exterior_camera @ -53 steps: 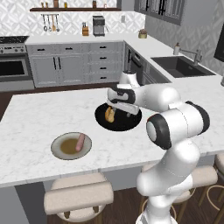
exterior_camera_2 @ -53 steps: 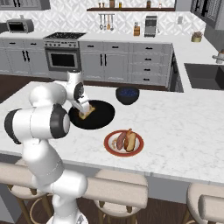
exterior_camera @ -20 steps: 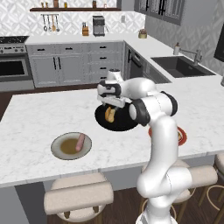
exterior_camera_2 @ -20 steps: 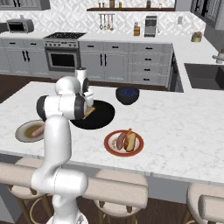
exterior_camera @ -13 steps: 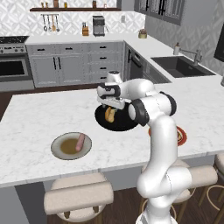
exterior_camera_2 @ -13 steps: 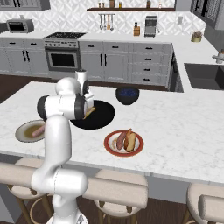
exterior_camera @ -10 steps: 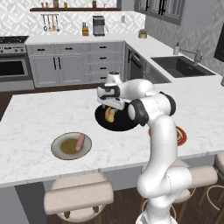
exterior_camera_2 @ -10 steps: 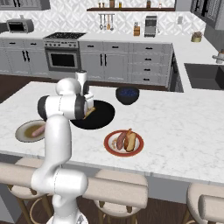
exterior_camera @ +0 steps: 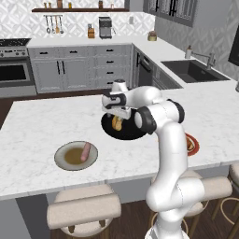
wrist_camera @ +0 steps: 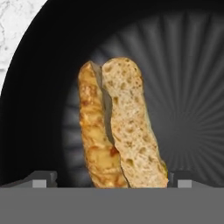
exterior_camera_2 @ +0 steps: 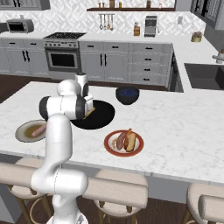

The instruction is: Place one bun and one sausage from the bowl on each plate.

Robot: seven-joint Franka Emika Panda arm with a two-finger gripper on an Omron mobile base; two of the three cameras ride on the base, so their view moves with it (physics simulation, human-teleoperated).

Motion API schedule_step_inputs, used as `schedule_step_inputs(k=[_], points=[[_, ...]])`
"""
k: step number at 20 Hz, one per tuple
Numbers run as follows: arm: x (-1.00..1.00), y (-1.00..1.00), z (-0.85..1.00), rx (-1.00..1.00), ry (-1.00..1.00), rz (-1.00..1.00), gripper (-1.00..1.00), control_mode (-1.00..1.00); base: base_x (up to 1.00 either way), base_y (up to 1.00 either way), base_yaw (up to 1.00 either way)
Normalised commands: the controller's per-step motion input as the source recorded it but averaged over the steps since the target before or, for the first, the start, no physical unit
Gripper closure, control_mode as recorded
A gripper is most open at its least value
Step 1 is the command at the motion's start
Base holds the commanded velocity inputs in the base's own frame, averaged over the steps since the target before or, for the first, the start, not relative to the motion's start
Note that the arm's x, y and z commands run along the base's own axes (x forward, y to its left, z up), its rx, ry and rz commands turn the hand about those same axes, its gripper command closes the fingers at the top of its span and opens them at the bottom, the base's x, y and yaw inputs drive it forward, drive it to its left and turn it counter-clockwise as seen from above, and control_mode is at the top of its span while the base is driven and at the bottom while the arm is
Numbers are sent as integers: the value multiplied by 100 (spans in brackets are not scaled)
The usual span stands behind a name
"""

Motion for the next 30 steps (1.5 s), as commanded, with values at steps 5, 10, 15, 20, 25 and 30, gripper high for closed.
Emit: schedule_step_inputs(k=[5,10,15,20,25,30], points=[[8,0,-7,0,0,0,-100,-100,0,0,0],[9,0,-11,0,0,0,-100,-100,0,0,0],[10,0,-28,0,0,1,-100,-100,0,0,0],[3,0,-11,0,0,0,-100,-100,0,0,0],[0,0,0,0,0,0,100,-100,0,0,0],[-5,0,2,0,0,0,100,-100,0,0,0]])
